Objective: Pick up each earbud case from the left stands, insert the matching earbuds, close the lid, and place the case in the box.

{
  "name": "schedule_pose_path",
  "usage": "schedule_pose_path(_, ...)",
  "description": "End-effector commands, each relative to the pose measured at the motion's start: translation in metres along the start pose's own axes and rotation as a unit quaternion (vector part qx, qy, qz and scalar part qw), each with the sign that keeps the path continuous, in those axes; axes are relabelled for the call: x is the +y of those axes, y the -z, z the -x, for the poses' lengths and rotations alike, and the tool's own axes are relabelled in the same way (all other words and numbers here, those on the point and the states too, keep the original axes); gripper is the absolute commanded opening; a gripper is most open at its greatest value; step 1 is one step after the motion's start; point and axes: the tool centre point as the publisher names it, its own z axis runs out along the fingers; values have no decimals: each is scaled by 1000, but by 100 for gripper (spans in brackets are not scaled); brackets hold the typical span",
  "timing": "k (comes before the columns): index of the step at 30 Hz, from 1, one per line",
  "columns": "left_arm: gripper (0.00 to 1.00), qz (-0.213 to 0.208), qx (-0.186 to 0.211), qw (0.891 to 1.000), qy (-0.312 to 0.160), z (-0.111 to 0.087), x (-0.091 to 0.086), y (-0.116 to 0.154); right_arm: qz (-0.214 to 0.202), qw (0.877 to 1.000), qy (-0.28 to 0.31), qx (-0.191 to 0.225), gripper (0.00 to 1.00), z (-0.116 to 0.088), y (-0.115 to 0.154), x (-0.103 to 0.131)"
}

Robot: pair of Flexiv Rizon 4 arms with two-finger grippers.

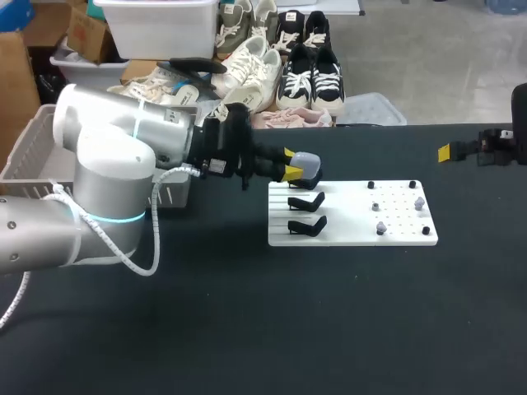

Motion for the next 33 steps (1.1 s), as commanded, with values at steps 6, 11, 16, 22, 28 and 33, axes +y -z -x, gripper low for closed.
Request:
schedule_pose_path(6,0,40,-45,998,-11,38,-33,19,1,1000,0,1,100,1,0,-1)
schedule_pose_path(11,0,38,-45,998,-12,43,-41,21,1,1000,0,1,100,1,0,-1)
schedule_pose_path(16,0,40,-40,998,-3,43,-46,20,1,1000,0,1,100,1,0,-1)
schedule_pose_path(22,0,38,-52,998,14,46,-51,18,1,1000,0,1,100,1,0,-1)
schedule_pose_path(28,0,38,-52,998,15,48,-51,19,1,1000,0,1,100,1,0,-1)
schedule_pose_path(33,0,38,-52,998,15,48,-51,19,1,1000,0,1,100,1,0,-1)
